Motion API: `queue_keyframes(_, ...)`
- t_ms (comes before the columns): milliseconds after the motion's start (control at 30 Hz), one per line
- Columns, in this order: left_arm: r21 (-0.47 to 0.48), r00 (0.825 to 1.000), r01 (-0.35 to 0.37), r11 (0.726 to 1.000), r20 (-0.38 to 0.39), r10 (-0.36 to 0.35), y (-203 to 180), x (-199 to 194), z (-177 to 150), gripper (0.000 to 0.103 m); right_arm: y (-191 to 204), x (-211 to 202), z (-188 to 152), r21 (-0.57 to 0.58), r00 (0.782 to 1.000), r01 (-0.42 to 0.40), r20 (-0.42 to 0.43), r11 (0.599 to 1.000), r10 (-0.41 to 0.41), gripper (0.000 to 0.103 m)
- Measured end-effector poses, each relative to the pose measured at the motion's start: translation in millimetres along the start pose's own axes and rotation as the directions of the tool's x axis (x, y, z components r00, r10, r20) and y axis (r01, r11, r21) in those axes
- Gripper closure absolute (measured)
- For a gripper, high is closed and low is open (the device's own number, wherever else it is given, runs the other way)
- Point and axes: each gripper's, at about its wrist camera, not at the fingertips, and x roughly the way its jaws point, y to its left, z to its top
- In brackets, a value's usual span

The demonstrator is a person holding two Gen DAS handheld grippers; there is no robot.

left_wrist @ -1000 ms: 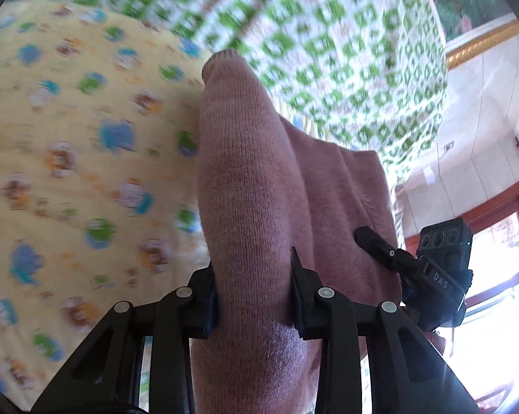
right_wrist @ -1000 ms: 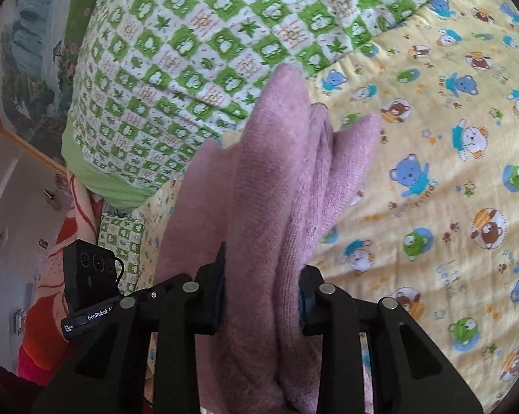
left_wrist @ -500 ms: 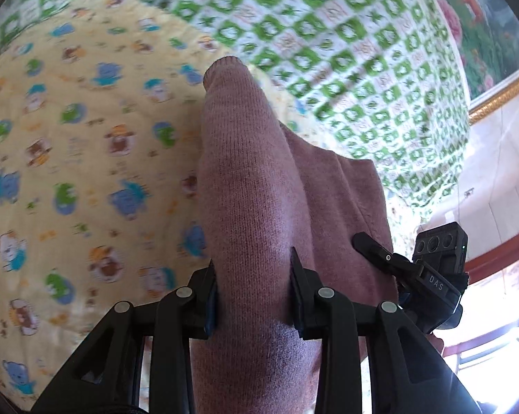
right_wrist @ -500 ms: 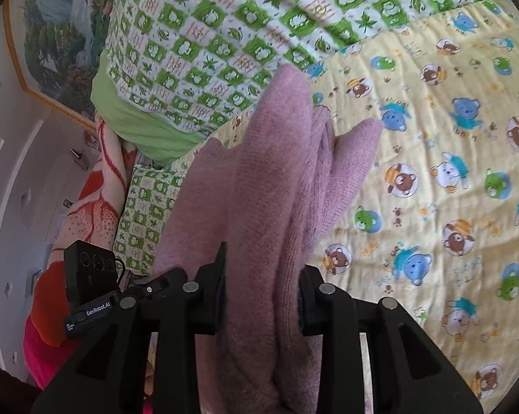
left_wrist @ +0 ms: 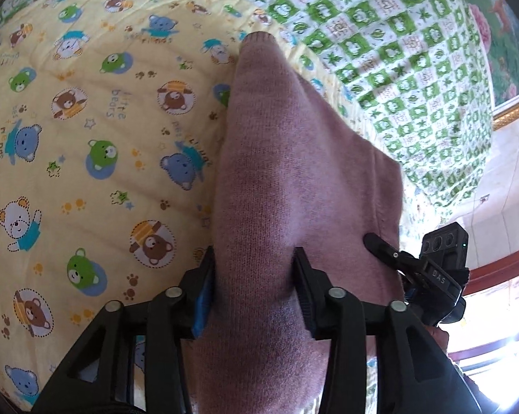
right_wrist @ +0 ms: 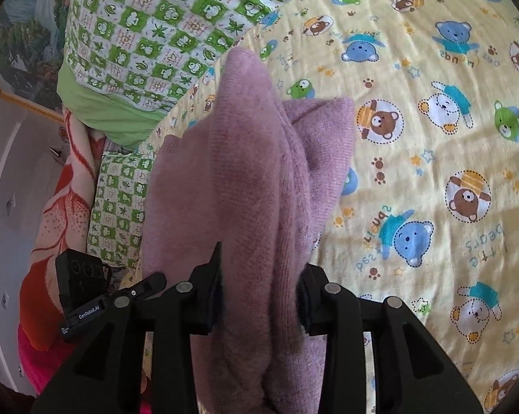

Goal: Fold small clothes

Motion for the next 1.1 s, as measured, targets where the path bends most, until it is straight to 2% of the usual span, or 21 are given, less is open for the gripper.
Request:
queue_keyframes(33, -0.006, 1.0, -0.007, 1.0, -0.001, 0.007, 1.1, 0.9, -0.6, 0.049, -1.6, 1.5, 0.2, -0.002, 1.0, 0.007, -0.002, 1.0, -0.007, 0.063)
queue_keyframes(100, -0.014, 1.0, -0.029, 0.999, 0.001, 0.029, 3.9, 2.0, -1.8, 0.039, -3.6, 3.8, 0.4, -0.01, 0.999, 0.032, 0.005, 0.999, -0.032, 0.05)
queue_keyframes(200, -0.014, 0.999, -0.038, 0.999, 0.004, 0.038, 4.9, -0.3, -5.3, 0.038, -3.6, 2.6, 0.1, -0.019, 0.999, 0.051, 0.012, 0.999, -0.051, 0.044)
queue_keyframes(433, 0.042, 0.997, -0.081, 0.996, 0.011, 0.081, -8.1, -16.5, -14.4, 0.04, 5.5, -20.5, -5.3, -0.029, 0.995, 0.084, 0.048, 0.996, -0.082, 0.044)
queue_keyframes(667, 0.064, 0.997, -0.079, 0.995, -0.008, 0.08, -12.3, -28.5, -33.0, 0.039, 16.3, -57.4, -21.3, -0.059, 0.991, 0.104, 0.094, 0.993, -0.098, 0.044)
queue_keyframes(800, 0.078, 0.996, -0.078, 0.994, -0.032, 0.08, -10.1, -32.6, -47.8, 0.036, 16.9, -68.7, -42.1, -0.062, 0.992, 0.102, 0.08, 0.993, -0.097, 0.044)
queue_keyframes(967, 0.088, 0.993, -0.085, 0.992, -0.079, 0.092, -1.3, -29.5, -66.0, 0.038, 4.5, -63.9, -74.5, -0.039, 0.992, 0.127, 0.026, 0.991, -0.126, 0.044)
queue_keyframes(1000, 0.092, 0.992, -0.09, 0.992, -0.086, 0.098, 0.0, -28.1, -68.8, 0.044, 1.3, -61.8, -79.5, -0.032, 0.991, 0.131, 0.014, 0.991, -0.131, 0.046)
queue_keyframes(1033, 0.098, 0.99, -0.089, 0.991, -0.105, 0.099, 0.8, -25.5, -72.1, 0.059, -1.2, -60.1, -84.4, -0.026, 0.991, 0.135, 0.006, 0.99, -0.135, 0.053)
queue_keyframes(1067, 0.102, 0.988, -0.089, 0.991, -0.119, 0.101, 0.5, -24.1, -73.6, 0.064, -3.0, -58.4, -88.2, -0.021, 0.991, 0.137, -0.006, 0.99, -0.137, 0.07)
queue_keyframes(1100, 0.109, 0.987, -0.09, 0.99, -0.12, 0.103, -0.4, -24.5, -74.4, 0.067, -4.0, -58.3, -90.2, -0.011, 0.991, 0.136, -0.014, 0.991, -0.136, 0.079)
